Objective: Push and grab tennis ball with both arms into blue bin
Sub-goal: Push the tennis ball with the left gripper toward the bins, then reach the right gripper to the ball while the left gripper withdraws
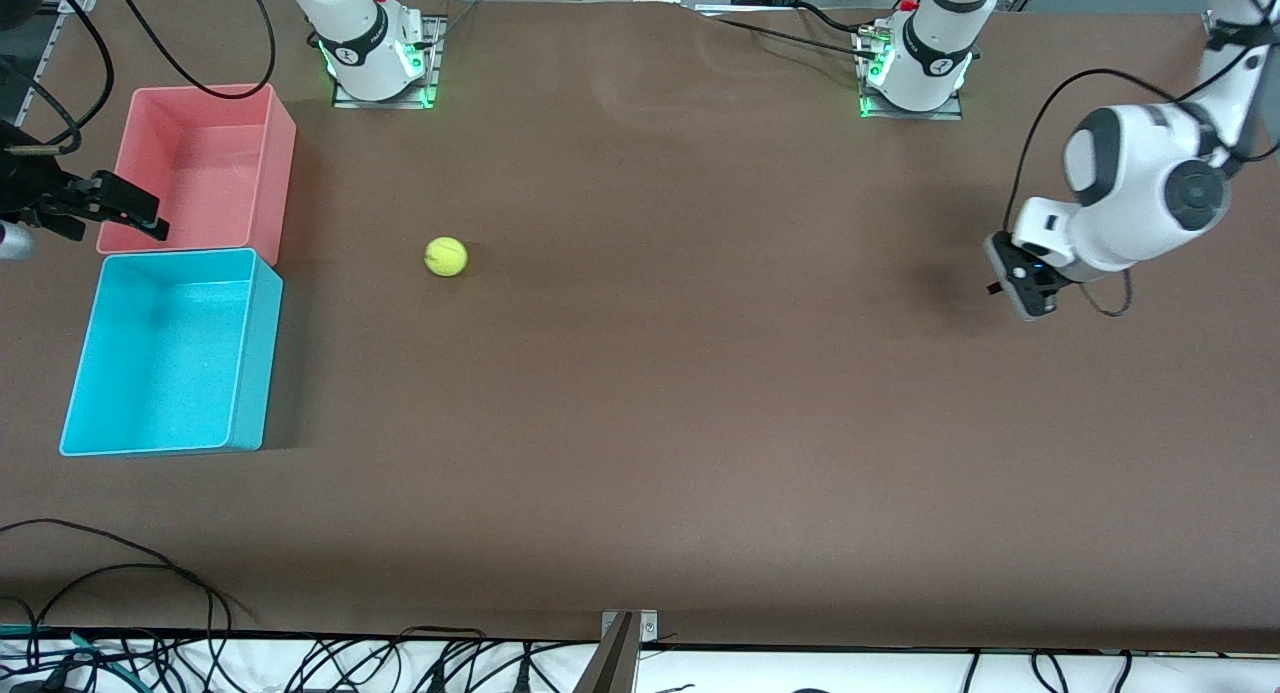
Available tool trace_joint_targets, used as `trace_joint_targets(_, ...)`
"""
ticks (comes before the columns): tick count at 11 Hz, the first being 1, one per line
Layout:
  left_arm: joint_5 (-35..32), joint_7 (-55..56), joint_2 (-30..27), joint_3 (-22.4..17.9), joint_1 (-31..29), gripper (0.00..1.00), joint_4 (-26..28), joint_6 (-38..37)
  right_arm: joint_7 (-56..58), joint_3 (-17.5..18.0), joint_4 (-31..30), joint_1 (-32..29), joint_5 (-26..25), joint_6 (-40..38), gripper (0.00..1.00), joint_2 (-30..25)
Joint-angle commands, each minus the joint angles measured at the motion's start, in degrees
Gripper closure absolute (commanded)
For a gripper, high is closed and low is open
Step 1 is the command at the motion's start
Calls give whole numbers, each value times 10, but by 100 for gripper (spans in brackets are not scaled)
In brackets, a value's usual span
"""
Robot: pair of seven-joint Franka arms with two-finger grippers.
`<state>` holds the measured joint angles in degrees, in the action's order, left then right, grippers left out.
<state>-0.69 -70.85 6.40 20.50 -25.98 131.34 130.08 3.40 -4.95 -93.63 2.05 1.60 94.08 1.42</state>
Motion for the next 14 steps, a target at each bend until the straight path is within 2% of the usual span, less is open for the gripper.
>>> trace_joint_targets(1, -4, 139, -12, 13, -17, 100, -107, -147, -1, 5, 11, 1, 2, -24, 0, 6)
trace_joint_targets(5, -3, 424, -40, 65, -16, 100, -165, -219, -9, 6, 6, 11, 0, -28, 0, 7)
trace_joint_targets(7, -3, 588, -49, 101, -16, 96, -192, -249, -9, 6, -5, 24, -2, -28, 0, 9)
trace_joint_targets(8, 3, 656, -50, 105, -16, 93, -212, -265, -10, 6, -17, 29, -3, -23, 0, 9)
trace_joint_targets(10, 31, 759, -51, 112, -14, 90, -261, -317, -11, 6, -38, 32, -39, -20, 0, 13)
trace_joint_targets(11, 25, 804, -51, 124, -14, 87, -285, -347, -14, 6, -58, 37, -67, -7, 0, 14)
trace_joint_targets(12, 24, 828, -54, 125, -15, 81, -303, -365, -15, 6, -86, 38, -71, 8, 0, 13)
trace_joint_targets(13, 24, 834, -54, 122, -17, 71, -320, -375, -15, 2, -113, 37, -71, 15, 0, 13)
trace_joint_targets(14, 24, 834, -54, 112, -24, 48, -343, -380, -18, 0, -146, 35, -73, 15, 0, 10)
